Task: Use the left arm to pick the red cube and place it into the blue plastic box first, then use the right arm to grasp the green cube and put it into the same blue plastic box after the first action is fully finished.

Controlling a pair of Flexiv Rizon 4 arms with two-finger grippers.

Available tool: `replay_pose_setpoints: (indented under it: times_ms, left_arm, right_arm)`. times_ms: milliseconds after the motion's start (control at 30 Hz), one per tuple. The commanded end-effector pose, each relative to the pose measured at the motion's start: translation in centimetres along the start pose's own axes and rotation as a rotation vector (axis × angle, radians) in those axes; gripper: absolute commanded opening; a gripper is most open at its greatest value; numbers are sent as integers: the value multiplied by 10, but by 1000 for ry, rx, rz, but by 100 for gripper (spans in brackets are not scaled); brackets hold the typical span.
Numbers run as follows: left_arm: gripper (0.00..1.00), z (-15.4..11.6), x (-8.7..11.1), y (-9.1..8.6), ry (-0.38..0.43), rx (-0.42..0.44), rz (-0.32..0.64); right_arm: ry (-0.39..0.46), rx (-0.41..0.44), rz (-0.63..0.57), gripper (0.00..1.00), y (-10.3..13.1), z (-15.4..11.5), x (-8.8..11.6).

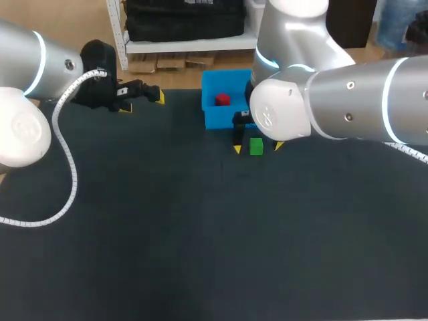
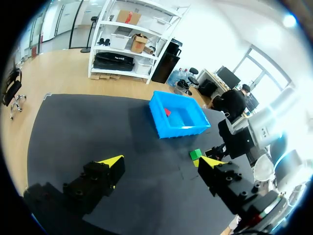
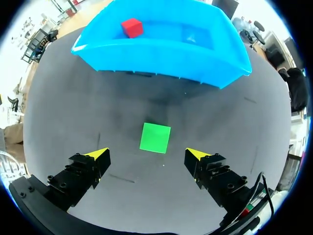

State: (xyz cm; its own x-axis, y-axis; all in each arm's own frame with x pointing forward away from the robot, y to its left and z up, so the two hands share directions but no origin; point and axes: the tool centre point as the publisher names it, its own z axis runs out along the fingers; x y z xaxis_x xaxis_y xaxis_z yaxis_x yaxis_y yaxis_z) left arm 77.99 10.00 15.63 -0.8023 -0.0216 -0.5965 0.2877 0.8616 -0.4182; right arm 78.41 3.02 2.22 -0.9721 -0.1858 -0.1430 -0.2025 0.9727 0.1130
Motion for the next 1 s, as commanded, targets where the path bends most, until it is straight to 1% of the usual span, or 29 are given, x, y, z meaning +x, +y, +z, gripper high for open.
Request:
replay_pose_setpoints:
  times_ms: [33, 667, 867, 1000]
  left_arm:
    - [100, -1, 1, 1, -4, 7, 1]
    - [100, -1, 1, 1, -4, 7, 1]
    - [100, -1, 1, 1, -4, 7, 1]
    - [100, -1, 1, 1, -4, 7, 1]
  right_arm:
    - [-2, 6, -1, 100, 0, 4, -5]
    - [-4, 28, -19, 100, -3, 14, -17]
    - [3, 31, -18, 100, -4, 18, -17]
    - [1, 28, -10, 100, -3, 18, -13]
